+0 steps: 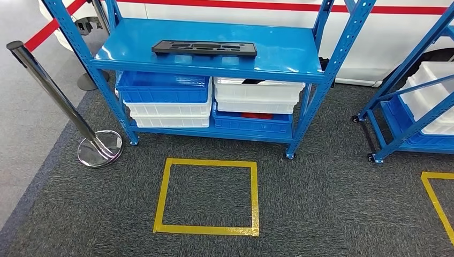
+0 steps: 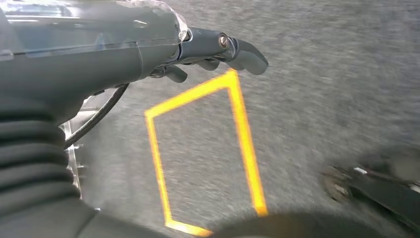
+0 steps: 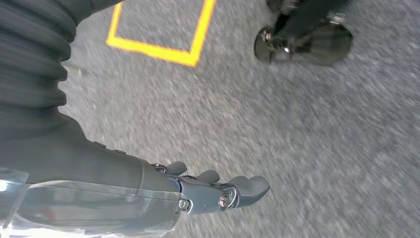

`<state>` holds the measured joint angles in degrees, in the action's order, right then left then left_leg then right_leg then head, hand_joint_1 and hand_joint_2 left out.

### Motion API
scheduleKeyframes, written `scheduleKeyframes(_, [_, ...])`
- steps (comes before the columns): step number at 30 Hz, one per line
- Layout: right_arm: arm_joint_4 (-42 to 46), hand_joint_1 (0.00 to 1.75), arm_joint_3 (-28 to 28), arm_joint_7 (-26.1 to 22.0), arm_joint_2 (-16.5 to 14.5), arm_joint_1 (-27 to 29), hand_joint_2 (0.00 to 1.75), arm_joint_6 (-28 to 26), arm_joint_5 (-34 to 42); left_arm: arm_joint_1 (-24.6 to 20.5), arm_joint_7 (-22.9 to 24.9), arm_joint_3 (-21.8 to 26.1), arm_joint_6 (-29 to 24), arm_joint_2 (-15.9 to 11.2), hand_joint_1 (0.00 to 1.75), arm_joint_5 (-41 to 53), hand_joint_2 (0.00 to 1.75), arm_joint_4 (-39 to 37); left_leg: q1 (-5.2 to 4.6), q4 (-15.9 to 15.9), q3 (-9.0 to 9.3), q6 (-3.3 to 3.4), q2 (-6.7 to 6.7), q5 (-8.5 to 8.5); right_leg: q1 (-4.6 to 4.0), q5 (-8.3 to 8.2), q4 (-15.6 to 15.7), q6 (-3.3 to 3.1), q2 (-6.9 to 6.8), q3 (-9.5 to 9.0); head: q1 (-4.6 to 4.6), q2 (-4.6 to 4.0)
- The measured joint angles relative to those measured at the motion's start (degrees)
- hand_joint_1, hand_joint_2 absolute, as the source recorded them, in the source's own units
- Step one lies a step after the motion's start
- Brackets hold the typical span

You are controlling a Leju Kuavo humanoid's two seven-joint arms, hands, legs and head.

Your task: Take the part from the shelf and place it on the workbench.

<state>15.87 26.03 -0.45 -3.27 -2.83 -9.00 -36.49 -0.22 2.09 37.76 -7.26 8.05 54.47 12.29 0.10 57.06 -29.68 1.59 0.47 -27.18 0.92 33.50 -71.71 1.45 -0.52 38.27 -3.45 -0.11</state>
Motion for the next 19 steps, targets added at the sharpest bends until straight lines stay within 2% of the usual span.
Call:
scheduleKeyframes(1, [0.00, 0.00, -0.58, 0.06, -0.15, 0.74, 1.75, 0.23, 1.00, 0.24, 0.00, -1.04, 0.23, -0.30, 0.00, -1.51, 0.00, 0.54, -0.03, 0.03, 0.05, 0.06, -0.01, -0.07, 0.01, 0.34, -2.38, 0.06, 0.00, 1.36, 0.00, 0.00])
scheduleKeyframes(2, [-0.02, 0.00, -1.14, 0.10, -0.25, 1.52, 1.75, 0.46, 1.95, 0.41, -0.02, -2.05, 0.39, -0.55, 0.00, -2.95, 0.00, 1.12, -0.03, 0.08, 0.12, 0.07, -0.08, -0.15, 0.04, -0.42, -2.75, 0.11, 0.00, 1.77, 0.00, 0.00])
scheduleKeyframes(3, [-0.05, 0.00, -1.70, 0.14, -0.31, 2.28, 1.75, 0.67, 2.88, 0.48, -0.05, -3.00, 0.56, -0.73, 0.00, -4.34, 0.00, 1.75, 0.02, 0.19, 0.24, 0.06, -0.19, -0.29, 0.15, -2.20, -0.88, 0.29, 0.00, 1.11, 0.00, 0.00])
scheduleKeyframes(4, [-0.11, 0.00, -2.24, 0.16, -0.34, 2.96, 1.75, 0.88, 3.77, 0.45, -0.14, -3.94, 0.72, -0.86, 0.00, -5.68, 0.00, 2.39, 0.09, 0.44, 0.36, -0.05, -0.31, -0.52, 0.39, -4.54, 2.73, 0.64, -0.01, -0.44, 0.00, 0.00])
scheduleKeyframes(5, [-0.22, 0.00, -2.84, 0.18, -0.34, 3.55, 1.75, 1.10, 4.63, 0.40, -0.25, -4.84, 0.88, -1.11, 0.00, -6.98, 0.00, 3.04, -0.03, 0.84, 0.29, -0.32, -0.43, -0.88, 0.60, -5.99, 6.42, 1.18, 0.05, -2.10, 0.01, 0.00])
scheduleKeyframes(6, [-0.33, 0.00, -3.48, 0.18, -0.34, 4.00, 1.75, 1.35, 5.54, 0.31, -0.36, -5.74, 1.08, -1.38, 0.00, -8.30, 0.00, 3.66, -0.16, 1.35, 0.15, -0.49, -0.49, -1.36, 0.80, -7.10, 9.29, 0.99, 0.20, -3.34, -0.01, 0.00])
scheduleKeyframes(7, [-0.44, 0.00, -4.17, 0.19, -0.34, 4.40, 1.75, 1.60, 6.45, 0.25, -0.46, -6.67, 1.26, -1.70, 0.00, -9.64, 0.00, 4.22, -0.38, 1.77, -0.02, -0.73, -0.50, -1.72, 0.90, -7.40, 10.94, 0.80, 0.33, -4.07, -0.03, 0.00])
scheduleKeyframes(9, [-0.54, 0.00, -5.57, 0.19, -0.33, 5.06, 1.75, 2.06, 8.37, 0.27, -0.55, -8.54, 1.57, -2.23, 0.00, -12.48, 0.00, 5.11, -0.60, 2.07, -0.15, -0.96, -0.44, -2.07, 0.75, -7.12, 11.30, -0.35, 0.59, -4.17, -0.09, 0.00])
scheduleKeyframes(14, [-0.10, 0.00, -9.02, 0.19, -0.05, 6.47, 1.75, 3.20, 13.43, 1.60, -0.74, -13.67, 2.57, -3.12, 0.00, -20.17, 0.00, 6.35, -0.40, 1.64, 0.09, -1.47, -0.41, -1.91, 0.36, -6.83, 11.30, -0.69, 0.59, -4.23, -0.09, 0.00])
scheduleKeyframes(19, [0.79, 0.00, -12.11, 0.21, -0.05, 7.10, 1.75, 4.27, 17.95, 3.09, -0.96, -18.21, 3.45, -3.83, 0.00, -26.88, 0.00, 7.06, -0.35, 1.50, 0.17, -1.62, -0.41, -1.90, 0.30, -6.75, 11.30, -0.82, 0.57, -4.27, -0.09, 0.00])
